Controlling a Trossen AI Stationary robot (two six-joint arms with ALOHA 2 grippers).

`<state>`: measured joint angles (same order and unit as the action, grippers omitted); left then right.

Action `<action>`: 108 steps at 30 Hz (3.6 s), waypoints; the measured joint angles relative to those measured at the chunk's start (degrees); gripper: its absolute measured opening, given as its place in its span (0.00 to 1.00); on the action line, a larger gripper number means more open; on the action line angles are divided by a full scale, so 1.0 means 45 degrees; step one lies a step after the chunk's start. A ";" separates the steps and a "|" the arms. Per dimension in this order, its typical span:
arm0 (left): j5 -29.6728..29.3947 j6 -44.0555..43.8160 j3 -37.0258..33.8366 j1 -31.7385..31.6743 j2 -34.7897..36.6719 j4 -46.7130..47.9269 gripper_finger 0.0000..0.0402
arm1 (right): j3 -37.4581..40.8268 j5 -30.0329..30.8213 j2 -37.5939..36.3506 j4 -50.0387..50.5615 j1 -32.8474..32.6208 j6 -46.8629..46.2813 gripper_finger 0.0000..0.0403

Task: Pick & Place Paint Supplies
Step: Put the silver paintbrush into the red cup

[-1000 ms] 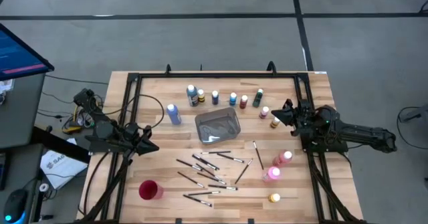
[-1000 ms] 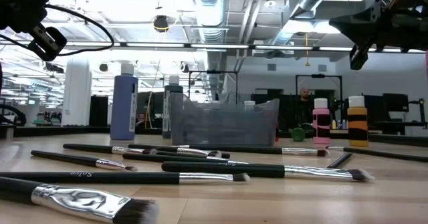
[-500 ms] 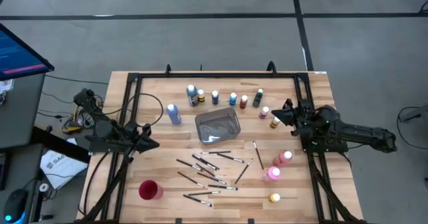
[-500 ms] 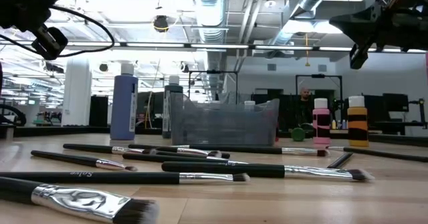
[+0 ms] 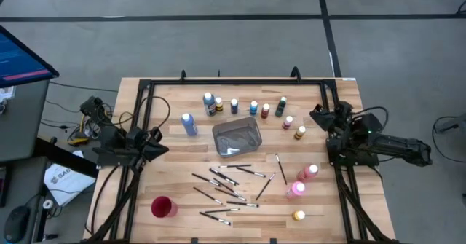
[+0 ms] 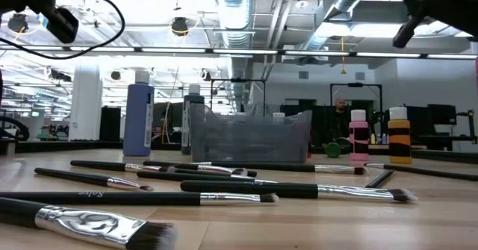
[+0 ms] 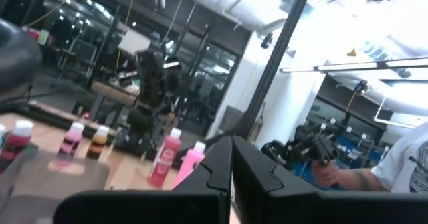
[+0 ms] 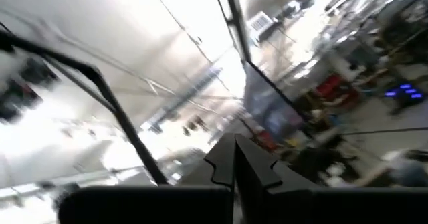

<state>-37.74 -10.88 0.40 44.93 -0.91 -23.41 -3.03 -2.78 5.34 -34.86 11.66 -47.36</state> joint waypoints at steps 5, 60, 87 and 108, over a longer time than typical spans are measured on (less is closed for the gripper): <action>0.1046 0.0674 0.0000 0.0000 0.0000 -0.0586 0.01 | -0.0063 0.1239 0.0007 0.0080 0.0143 -0.1231 0.00; 0.4120 0.2362 -0.0005 0.0000 0.0000 -0.2235 0.01 | -1.2991 0.0709 2.0758 1.9626 -0.3429 -0.1546 0.49; 0.4017 0.2354 -0.0005 0.0002 -0.0008 -0.2430 0.01 | -1.2807 -0.0054 2.2178 1.8636 -0.2849 -0.0931 0.30; 0.3945 0.2357 -0.0005 0.0005 0.0000 -0.2562 0.01 | -1.2671 0.0779 2.1491 1.9110 -0.3140 -0.1362 0.00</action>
<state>-19.99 -0.27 0.38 44.95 -0.91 -34.94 -60.05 0.72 102.05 51.14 -2.47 -53.48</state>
